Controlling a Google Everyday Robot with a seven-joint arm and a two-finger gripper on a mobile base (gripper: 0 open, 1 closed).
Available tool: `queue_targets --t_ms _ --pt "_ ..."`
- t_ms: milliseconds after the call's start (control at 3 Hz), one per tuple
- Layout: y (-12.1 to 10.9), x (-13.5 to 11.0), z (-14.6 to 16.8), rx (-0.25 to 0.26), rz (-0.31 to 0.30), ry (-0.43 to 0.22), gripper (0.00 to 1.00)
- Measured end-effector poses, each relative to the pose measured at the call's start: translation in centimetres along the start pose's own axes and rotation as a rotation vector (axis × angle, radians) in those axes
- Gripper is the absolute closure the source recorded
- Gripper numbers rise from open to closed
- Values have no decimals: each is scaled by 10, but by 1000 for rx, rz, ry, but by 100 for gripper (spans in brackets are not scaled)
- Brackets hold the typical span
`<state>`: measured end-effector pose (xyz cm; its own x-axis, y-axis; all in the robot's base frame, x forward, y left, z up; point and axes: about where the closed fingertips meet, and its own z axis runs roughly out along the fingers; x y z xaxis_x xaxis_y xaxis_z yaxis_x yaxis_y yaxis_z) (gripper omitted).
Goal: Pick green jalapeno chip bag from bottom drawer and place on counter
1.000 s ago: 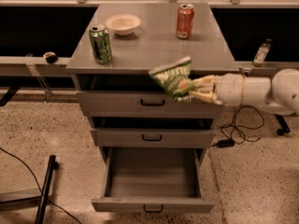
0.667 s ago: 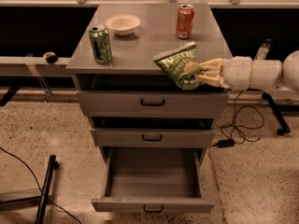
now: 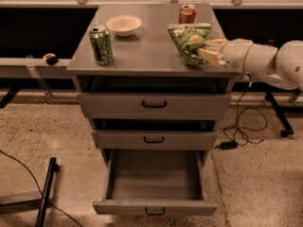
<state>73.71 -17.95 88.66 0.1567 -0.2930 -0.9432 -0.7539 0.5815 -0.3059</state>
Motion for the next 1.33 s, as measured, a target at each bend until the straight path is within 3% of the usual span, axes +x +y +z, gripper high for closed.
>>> queue_targets --t_ms 333,667,1000,1333 --pt "-22 10 27 94 112 13 75" --pt "-27 9 28 115 128 10 54" --pt "-27 9 28 112 125 11 23" --pt "-26 11 23 88 104 18 0"
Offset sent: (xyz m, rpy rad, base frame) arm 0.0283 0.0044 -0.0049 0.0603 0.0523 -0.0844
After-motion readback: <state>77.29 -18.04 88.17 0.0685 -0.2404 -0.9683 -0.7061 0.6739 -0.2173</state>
